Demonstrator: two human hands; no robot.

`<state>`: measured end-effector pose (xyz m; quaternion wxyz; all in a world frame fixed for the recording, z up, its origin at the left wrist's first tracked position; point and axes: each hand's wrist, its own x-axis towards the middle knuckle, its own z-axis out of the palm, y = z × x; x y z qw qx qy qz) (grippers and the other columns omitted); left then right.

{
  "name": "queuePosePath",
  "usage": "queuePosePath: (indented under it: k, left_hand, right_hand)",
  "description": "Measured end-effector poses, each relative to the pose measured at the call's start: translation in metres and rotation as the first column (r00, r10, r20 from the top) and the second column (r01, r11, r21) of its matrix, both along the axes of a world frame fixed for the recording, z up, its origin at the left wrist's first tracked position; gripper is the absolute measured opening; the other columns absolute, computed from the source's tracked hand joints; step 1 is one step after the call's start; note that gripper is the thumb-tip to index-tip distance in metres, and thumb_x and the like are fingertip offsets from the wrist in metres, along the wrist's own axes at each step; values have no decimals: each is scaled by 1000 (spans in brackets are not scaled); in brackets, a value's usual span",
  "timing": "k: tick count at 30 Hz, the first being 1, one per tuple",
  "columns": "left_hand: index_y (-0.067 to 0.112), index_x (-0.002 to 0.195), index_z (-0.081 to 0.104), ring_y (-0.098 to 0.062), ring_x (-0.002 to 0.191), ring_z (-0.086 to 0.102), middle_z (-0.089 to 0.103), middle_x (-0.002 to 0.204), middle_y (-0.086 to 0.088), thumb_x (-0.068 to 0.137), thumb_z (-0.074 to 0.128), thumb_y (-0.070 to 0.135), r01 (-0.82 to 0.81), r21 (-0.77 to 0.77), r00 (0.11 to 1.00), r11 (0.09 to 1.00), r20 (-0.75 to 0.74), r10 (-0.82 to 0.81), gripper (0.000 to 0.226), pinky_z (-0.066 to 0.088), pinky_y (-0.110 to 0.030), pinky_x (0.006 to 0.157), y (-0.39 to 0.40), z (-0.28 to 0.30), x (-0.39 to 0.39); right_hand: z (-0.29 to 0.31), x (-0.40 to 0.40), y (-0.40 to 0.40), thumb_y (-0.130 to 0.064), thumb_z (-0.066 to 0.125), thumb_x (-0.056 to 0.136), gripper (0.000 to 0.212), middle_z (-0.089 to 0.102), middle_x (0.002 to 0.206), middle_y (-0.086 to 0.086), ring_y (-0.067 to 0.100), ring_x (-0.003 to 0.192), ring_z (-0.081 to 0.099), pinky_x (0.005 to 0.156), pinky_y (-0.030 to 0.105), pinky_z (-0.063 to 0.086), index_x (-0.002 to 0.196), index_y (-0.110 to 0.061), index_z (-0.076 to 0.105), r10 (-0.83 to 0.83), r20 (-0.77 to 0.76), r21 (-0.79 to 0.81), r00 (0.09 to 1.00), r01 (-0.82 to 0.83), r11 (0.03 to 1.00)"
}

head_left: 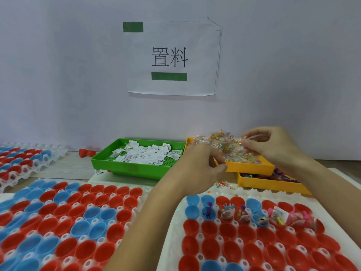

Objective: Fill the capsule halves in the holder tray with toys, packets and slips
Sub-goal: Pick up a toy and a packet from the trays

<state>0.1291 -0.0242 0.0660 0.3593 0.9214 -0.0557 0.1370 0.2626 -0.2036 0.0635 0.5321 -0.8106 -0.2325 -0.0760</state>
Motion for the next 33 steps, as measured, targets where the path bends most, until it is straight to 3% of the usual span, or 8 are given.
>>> queuePosePath:
  k: [5, 10, 17, 20, 23, 27, 31, 33]
  left_hand:
    - [22, 102, 66, -17, 72, 69, 70, 87, 3, 90, 70, 30, -22, -189, 996, 982, 76, 37, 15, 59, -33, 65, -13, -2, 3]
    - [11, 91, 67, -29, 73, 72, 70, 84, -12, 86, 75, 12, 63, -383, 994, 921, 105, -25, 10, 62, -35, 63, -18, 0, 2]
    - [7, 82, 67, -27, 65, 68, 66, 66, -6, 85, 74, 5, 62, -366, 990, 929, 142, -10, 8, 58, -45, 70, -9, 1, 0]
    - [14, 74, 68, -37, 72, 67, 67, 69, -11, 82, 75, 4, 70, -317, 985, 946, 169, -17, 15, 55, -47, 69, -7, 1, 0]
    - [19, 71, 69, -31, 76, 67, 70, 75, -8, 80, 77, 4, 58, -249, 986, 967, 168, -15, 19, 56, -44, 71, -4, 0, 1]
    - [21, 73, 73, -19, 77, 71, 71, 72, 5, 78, 81, 14, 75, -259, 995, 963, 86, -54, 12, 56, -31, 71, -1, -1, -1]
    - [17, 80, 73, -24, 82, 72, 74, 81, -2, 85, 76, 17, 89, -282, 996, 955, 53, -77, 5, 57, -40, 77, 0, 0, -2]
    - [16, 81, 70, -23, 80, 72, 73, 87, -7, 82, 77, 9, 89, -289, 996, 953, 49, -78, 10, 59, -34, 68, -1, -1, -1]
  right_hand:
    - [2, -46, -23, -13, 75, 84, 8, 77, 81, 8, 18, 76, 75, 60, 16, 54, 92, -14, 76, 212, -111, 152, 971, -195, 969]
    - [1, -64, -13, -12, 75, 80, 12, 77, 84, 13, 21, 80, 76, 68, 21, 59, 92, -10, 78, 347, -159, 192, 924, -316, 929]
    - [-3, -67, -4, -16, 76, 74, 20, 76, 85, 19, 23, 78, 75, 71, 22, 59, 91, -5, 78, 416, -206, 326, 886, -339, 883]
    - [-5, -66, 0, -25, 76, 67, 27, 76, 88, 20, 27, 82, 75, 74, 24, 60, 87, -7, 80, 441, -219, 376, 870, -342, 861]
    - [-9, -65, 2, -22, 76, 68, 28, 76, 89, 19, 28, 84, 76, 75, 24, 59, 90, -4, 79, 441, -207, 384, 874, -342, 858]
    - [-9, -65, 1, -17, 76, 70, 26, 77, 91, 15, 24, 88, 75, 78, 25, 59, 93, -5, 78, 428, -190, 335, 884, -352, 874]
    - [-6, -65, -2, -5, 75, 82, 18, 78, 94, 8, 21, 94, 74, 85, 25, 59, 99, -9, 76, 390, -158, 234, 907, -349, 908]
    - [-5, -67, -2, -4, 76, 82, 22, 78, 96, 2, 15, 94, 74, 83, 21, 58, 102, -13, 76, 370, -135, 184, 919, -343, 921]
